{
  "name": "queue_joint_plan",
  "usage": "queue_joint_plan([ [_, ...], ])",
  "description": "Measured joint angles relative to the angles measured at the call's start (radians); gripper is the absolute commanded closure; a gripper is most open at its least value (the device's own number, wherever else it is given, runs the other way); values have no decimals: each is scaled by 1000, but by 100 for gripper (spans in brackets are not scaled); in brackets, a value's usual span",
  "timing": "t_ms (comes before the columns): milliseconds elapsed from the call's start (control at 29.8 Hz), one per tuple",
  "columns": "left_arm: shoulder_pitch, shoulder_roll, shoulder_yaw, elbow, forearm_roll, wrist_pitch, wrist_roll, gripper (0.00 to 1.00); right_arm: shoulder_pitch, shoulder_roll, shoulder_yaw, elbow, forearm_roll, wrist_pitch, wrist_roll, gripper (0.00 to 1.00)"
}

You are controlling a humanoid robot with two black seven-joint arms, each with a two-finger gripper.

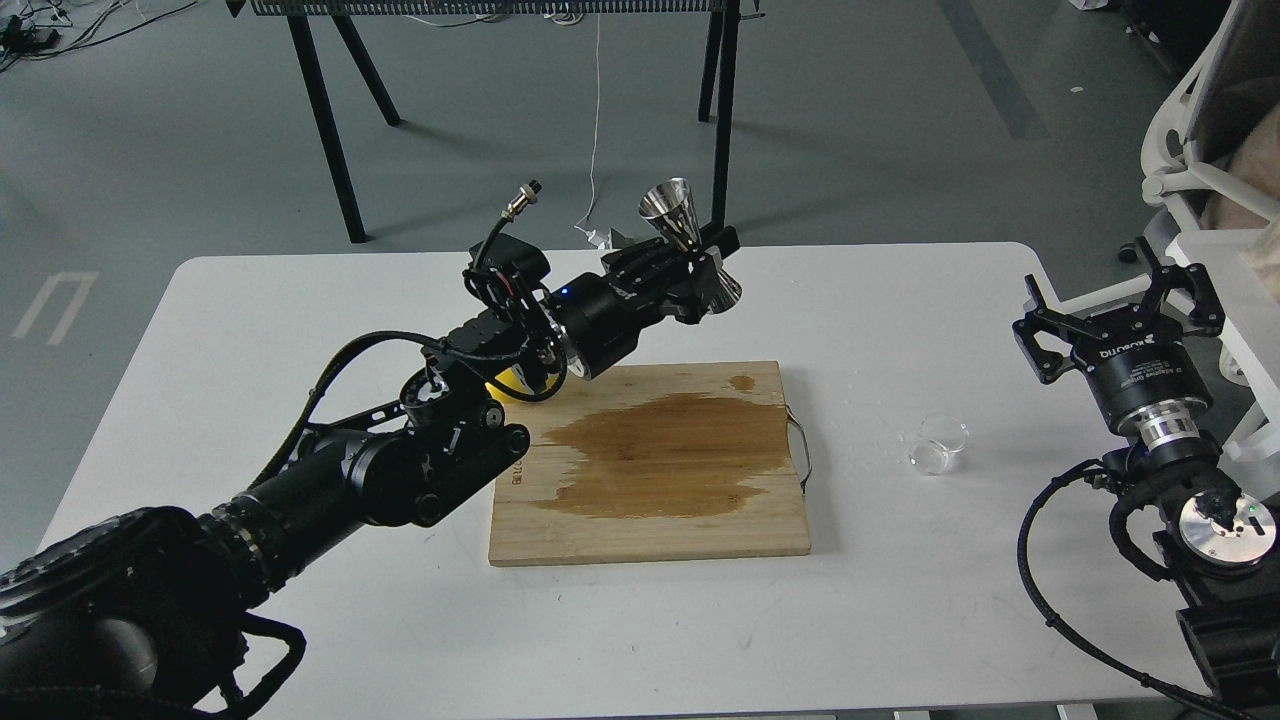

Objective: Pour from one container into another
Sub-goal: 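Lift the jigger with the left gripper and carry it over the board, then tilt the held jigger with the left gripper to pour onto the board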

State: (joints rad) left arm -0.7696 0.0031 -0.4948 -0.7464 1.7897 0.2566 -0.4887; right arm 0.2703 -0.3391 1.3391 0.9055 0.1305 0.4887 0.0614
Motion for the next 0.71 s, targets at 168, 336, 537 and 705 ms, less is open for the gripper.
queue_joint_plan([
  [168,58,-3,32,13,-1,12,0,89,1,-4,-2,0,0,0,0,1],
  [336,114,-3,43,39,-7,13,0,89,0,-2,-12,6,0,0,0,1],
  [537,159,-3,50,65,-7,13,0,89,-2,4,-14,15,1,0,0,1],
  [705,164,-3,56,73,-25,13,0,86,-2,5,-14,15,1,0,0,1],
])
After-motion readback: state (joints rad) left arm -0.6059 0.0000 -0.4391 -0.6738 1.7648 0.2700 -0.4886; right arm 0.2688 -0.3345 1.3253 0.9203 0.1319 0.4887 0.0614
